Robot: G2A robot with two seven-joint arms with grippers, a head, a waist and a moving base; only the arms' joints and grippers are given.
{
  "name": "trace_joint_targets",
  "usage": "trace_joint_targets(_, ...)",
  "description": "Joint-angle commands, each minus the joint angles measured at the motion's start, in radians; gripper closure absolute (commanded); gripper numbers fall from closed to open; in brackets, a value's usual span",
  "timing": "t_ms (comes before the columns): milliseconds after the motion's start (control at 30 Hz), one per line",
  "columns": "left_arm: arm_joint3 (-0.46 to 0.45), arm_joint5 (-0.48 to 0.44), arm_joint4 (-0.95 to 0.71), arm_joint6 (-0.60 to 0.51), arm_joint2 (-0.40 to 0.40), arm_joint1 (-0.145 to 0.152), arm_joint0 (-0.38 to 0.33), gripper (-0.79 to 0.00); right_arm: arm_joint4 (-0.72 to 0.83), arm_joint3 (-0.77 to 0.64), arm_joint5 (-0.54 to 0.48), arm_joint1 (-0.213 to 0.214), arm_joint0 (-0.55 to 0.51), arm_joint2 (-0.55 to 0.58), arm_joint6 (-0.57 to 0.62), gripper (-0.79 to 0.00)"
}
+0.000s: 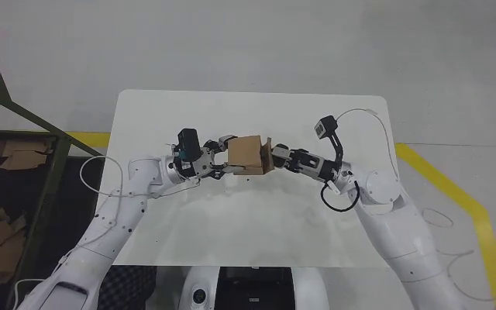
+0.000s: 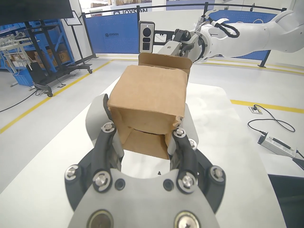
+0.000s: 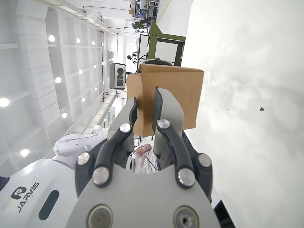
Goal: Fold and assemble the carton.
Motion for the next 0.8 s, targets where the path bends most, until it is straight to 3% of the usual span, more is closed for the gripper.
trace_joint_targets(0,0.005,0.001,0.005,0.004,0.002,0.0,-0.001,-0.422,-0.007,0.0,0.002,0.0,0.002,-0.002,0.002,-0.123)
trace_joint_targets(200,0.015,0.006,0.01,0.006,0.008,-0.001,-0.006,-0.419,-0.035,-0.005,0.005,0.002,0.001,-0.004,-0.003,-0.123)
trace_joint_targets(533,0.029,0.008,0.01,-0.001,0.02,-0.004,-0.016,-0.422,-0.084,-0.026,0.022,0.005,-0.007,-0.006,-0.013,-0.203)
trace_joint_targets(767,0.031,0.01,0.007,-0.004,0.022,-0.004,-0.018,-0.422,-0.113,-0.036,0.038,0.007,-0.007,-0.012,-0.016,-0.169)
